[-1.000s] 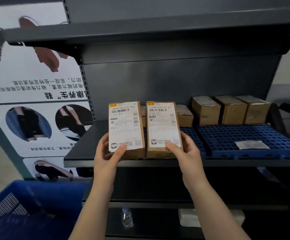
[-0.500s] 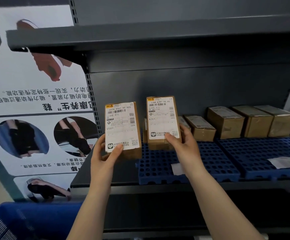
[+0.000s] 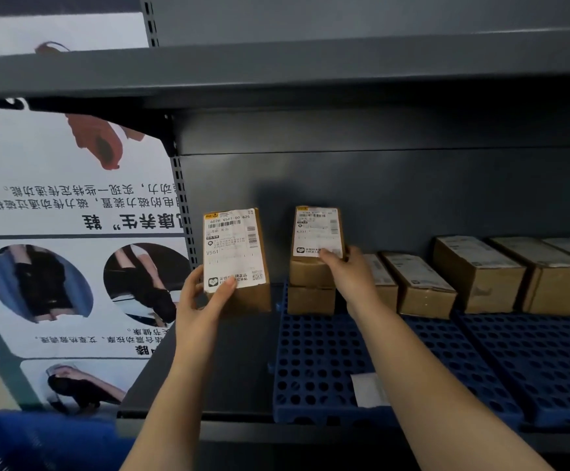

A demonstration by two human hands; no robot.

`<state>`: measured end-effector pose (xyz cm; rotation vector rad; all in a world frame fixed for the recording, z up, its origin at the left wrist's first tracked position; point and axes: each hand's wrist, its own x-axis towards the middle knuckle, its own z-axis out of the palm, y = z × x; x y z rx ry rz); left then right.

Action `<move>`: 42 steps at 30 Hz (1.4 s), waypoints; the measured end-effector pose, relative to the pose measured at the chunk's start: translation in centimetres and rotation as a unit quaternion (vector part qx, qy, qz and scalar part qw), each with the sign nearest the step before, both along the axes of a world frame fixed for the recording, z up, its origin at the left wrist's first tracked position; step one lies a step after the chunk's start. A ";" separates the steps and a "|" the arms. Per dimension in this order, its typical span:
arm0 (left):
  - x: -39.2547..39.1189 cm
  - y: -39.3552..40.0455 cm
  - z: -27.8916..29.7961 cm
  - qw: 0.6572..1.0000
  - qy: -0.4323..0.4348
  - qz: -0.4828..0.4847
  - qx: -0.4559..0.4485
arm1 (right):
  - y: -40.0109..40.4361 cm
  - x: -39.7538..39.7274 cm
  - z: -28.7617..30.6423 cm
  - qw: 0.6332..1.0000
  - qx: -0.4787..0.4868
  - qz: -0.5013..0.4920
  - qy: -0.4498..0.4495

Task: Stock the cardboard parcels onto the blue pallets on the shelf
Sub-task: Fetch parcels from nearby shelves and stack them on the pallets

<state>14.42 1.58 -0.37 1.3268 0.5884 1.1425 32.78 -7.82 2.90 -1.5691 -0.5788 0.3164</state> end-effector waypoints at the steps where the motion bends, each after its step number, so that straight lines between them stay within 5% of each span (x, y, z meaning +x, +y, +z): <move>1: 0.3 0.2 0.0 1.000 0.002 0.000 -0.001 | 0.4 0.3 -0.2 1.000 -0.009 -0.004 -0.001; 20: 0.7 1.6 0.5 1.000 0.005 -0.025 0.001 | 3.6 3.0 0.5 0.989 -0.149 -0.013 0.004; 28: -0.3 -0.6 2.1 0.999 0.001 -0.032 0.039 | -0.4 -1.6 2.2 0.992 0.027 -0.054 -0.107; 36: 0.9 -5.3 3.3 0.993 -0.023 -0.104 0.054 | -5.9 -6.7 2.1 0.987 0.131 0.074 -0.056; 42: 3.4 -9.1 3.3 0.984 0.022 -0.136 0.112 | -10.4 -6.2 1.1 0.985 0.160 0.050 -0.033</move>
